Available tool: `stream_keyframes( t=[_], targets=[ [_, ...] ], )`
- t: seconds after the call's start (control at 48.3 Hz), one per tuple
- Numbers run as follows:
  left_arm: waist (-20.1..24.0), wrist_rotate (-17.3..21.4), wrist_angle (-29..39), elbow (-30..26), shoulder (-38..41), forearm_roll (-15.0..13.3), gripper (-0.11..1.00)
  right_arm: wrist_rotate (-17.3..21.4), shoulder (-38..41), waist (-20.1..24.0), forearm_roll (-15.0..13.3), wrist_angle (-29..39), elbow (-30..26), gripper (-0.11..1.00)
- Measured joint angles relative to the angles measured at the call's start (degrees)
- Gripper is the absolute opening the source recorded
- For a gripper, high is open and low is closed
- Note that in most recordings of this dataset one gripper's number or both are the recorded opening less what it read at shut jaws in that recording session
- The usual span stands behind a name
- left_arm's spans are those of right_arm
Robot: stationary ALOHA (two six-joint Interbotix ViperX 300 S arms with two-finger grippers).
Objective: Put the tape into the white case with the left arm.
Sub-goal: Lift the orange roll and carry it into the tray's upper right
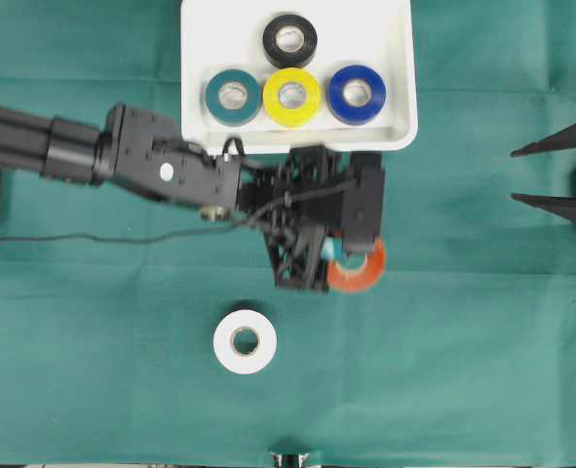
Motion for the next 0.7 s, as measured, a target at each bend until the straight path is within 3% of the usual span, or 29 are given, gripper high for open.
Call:
stream_keyframes(
  t=[0.311, 0.705],
  targets=[
    [9.93, 4.31, -0.09, 2.9, 0.0, 0.0, 0.26, 0.0, 0.0, 0.0, 0.0, 0.09, 0.0, 0.99],
    [16.7, 18.46, -7.12, 5.54, -0.09, 0.0, 0.26, 0.0, 0.0, 0.0, 0.0, 0.0, 0.0, 0.99]
  ],
)
